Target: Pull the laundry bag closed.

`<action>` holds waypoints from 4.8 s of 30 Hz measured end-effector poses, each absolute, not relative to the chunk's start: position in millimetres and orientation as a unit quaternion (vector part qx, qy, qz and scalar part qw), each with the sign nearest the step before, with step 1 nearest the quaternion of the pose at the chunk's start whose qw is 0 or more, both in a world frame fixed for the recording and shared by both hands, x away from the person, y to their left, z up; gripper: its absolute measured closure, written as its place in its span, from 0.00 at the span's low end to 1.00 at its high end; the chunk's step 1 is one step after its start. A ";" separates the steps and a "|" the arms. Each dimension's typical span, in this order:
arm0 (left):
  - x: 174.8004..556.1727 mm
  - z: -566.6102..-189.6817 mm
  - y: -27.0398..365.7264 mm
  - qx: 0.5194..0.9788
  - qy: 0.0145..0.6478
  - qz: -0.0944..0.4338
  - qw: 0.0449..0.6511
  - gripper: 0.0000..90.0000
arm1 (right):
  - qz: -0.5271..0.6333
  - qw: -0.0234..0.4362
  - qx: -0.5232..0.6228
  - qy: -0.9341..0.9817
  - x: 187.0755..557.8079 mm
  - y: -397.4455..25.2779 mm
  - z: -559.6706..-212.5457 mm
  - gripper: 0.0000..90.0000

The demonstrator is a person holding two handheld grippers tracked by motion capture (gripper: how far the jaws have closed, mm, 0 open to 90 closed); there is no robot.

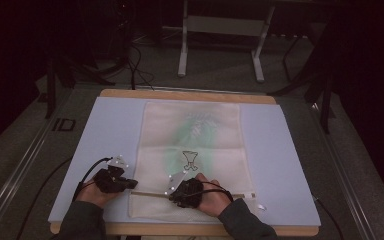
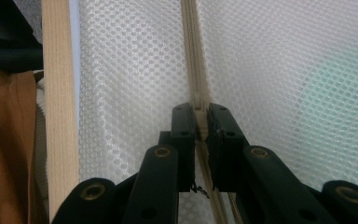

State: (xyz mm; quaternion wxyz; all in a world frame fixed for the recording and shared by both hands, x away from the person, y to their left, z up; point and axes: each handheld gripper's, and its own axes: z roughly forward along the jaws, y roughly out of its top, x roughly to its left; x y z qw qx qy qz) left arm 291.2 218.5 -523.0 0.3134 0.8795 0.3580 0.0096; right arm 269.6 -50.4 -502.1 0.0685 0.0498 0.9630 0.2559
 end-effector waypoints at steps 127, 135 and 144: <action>291.7 -523.9 220.3 0.874 0.367 0.003 0.318 1.00 | 0.244 0.087 0.146 0.955 263.1 -168.6 -501.9 0.91; 291.7 -523.8 220.3 0.874 0.367 0.003 0.318 1.00 | 0.245 0.089 0.147 0.954 262.7 -172.8 -500.7 0.91; 291.7 -524.0 220.4 0.874 0.367 0.003 0.319 1.00 | 0.250 0.083 0.159 0.952 263.3 -184.4 -499.9 0.91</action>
